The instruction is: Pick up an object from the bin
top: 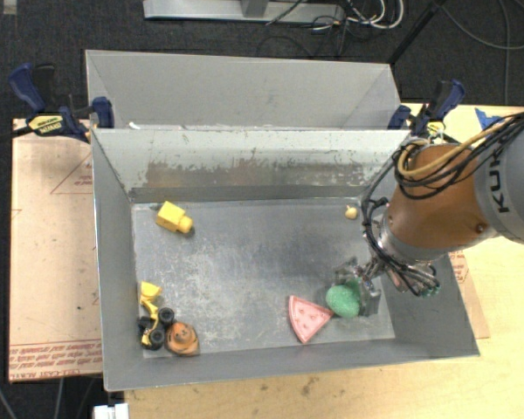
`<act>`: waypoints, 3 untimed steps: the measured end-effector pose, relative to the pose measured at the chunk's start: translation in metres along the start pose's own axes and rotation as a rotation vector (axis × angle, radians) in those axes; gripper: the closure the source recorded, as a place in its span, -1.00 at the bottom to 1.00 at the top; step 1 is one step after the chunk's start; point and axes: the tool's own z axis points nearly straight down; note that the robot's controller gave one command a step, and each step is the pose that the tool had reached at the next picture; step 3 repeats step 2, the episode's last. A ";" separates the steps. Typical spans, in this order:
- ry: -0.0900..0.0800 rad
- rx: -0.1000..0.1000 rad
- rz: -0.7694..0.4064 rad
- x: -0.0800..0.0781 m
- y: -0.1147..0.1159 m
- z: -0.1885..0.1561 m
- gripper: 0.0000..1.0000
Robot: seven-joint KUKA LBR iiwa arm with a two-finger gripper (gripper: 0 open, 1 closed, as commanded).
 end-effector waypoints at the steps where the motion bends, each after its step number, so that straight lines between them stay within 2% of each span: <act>1: 0.001 -0.001 -0.004 0.006 0.008 -0.025 1.00; 2: -0.003 0.002 -0.004 0.004 -0.012 -0.154 1.00; 3: -0.003 0.002 -0.004 0.004 -0.012 -0.154 1.00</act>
Offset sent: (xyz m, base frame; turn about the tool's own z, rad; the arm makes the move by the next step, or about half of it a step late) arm -0.0004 -0.0136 0.1540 -0.0063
